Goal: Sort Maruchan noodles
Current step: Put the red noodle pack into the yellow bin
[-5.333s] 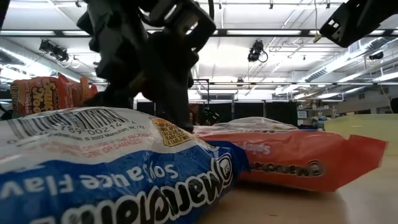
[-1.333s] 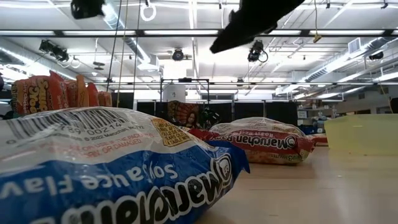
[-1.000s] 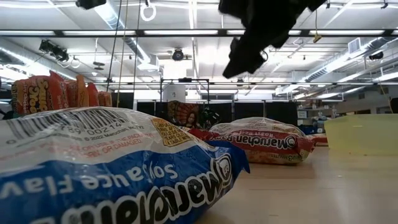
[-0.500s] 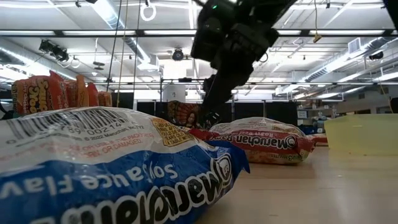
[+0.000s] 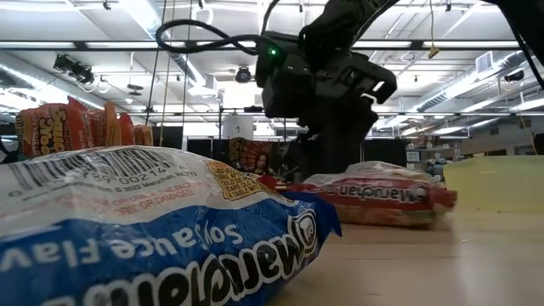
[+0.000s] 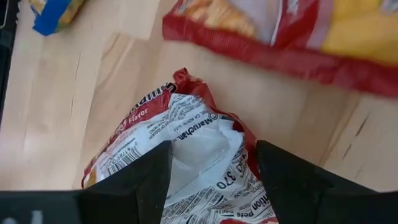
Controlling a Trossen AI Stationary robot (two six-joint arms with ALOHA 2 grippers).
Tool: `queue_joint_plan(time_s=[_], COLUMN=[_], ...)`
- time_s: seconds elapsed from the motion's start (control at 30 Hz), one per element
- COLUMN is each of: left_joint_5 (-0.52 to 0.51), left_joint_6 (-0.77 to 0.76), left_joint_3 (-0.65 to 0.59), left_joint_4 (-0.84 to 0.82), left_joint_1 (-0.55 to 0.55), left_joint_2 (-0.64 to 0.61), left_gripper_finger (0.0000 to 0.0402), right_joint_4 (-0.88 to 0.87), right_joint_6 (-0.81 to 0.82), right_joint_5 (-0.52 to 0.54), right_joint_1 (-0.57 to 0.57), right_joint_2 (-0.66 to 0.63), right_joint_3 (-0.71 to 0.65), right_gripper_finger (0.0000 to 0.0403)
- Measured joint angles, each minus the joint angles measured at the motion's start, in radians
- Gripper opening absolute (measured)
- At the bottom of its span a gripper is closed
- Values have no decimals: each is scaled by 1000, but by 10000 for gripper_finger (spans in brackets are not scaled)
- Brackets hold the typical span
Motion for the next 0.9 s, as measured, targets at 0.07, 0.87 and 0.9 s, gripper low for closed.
queue_joint_plan(time_s=[0.07,0.87,0.9], left_joint_5=[-14,101,101], left_joint_6=[40,255,255], left_joint_3=[0,1,1], left_joint_4=[-2,-64,-77], left_joint_1=[0,1,1], left_joint_2=[-25,-145,-157], left_gripper_finger=[132,132,132], right_joint_4=[-37,-32,-37], right_joint_6=[2,-56,-56], right_joint_5=[10,-59,-68], right_joint_1=[1,-24,-24], right_joint_2=[0,31,32], right_joint_3=[1,0,0], right_gripper_finger=[234,203,197])
